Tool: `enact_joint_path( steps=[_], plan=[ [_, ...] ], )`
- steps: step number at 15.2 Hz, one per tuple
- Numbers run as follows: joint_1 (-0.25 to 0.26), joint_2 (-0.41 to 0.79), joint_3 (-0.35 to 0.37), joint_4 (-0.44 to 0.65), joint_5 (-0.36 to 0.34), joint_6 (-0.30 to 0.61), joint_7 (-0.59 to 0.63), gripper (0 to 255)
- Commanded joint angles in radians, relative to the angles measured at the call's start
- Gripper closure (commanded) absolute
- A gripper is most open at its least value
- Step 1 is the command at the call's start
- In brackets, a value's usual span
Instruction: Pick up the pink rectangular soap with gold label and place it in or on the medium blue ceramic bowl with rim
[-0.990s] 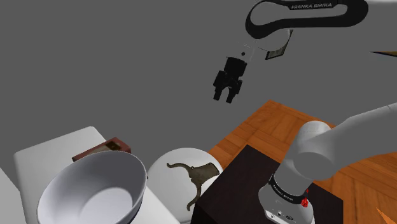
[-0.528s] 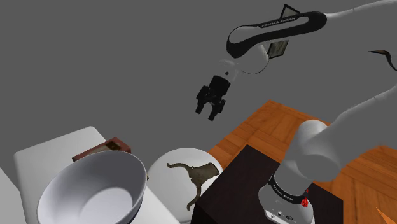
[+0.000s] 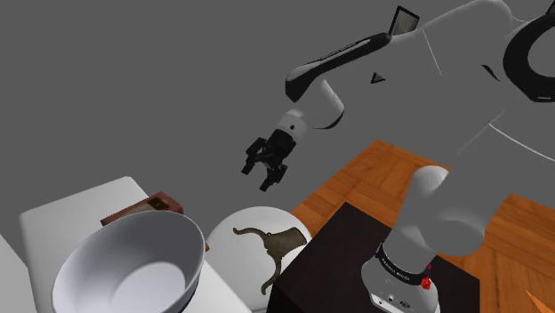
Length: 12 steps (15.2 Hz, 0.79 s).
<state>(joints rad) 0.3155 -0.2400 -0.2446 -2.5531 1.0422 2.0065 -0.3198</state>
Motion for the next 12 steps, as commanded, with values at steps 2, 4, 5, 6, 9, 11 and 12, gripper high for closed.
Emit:
enact_joint_path(
  steps=[2, 4, 5, 6, 9, 11, 12],
  plan=[
    [0.047, 0.111, 0.001, 0.033, 0.19, -0.016, -0.097, 0],
    [0.069, 0.186, 0.008, 0.065, 0.304, -0.045, -0.155, 0],
    [0.078, 0.224, 0.013, 0.083, 0.359, -0.063, -0.18, 0],
    [0.085, 0.261, 0.02, 0.101, 0.412, -0.082, -0.204, 0],
    [0.102, 0.369, 0.046, 0.162, 0.56, -0.145, -0.26, 0],
    [0.107, 0.416, 0.062, 0.193, 0.623, -0.175, -0.28, 0],
    [0.113, 0.421, 0.068, 0.197, 0.633, -0.168, -0.281, 0]
  ],
)
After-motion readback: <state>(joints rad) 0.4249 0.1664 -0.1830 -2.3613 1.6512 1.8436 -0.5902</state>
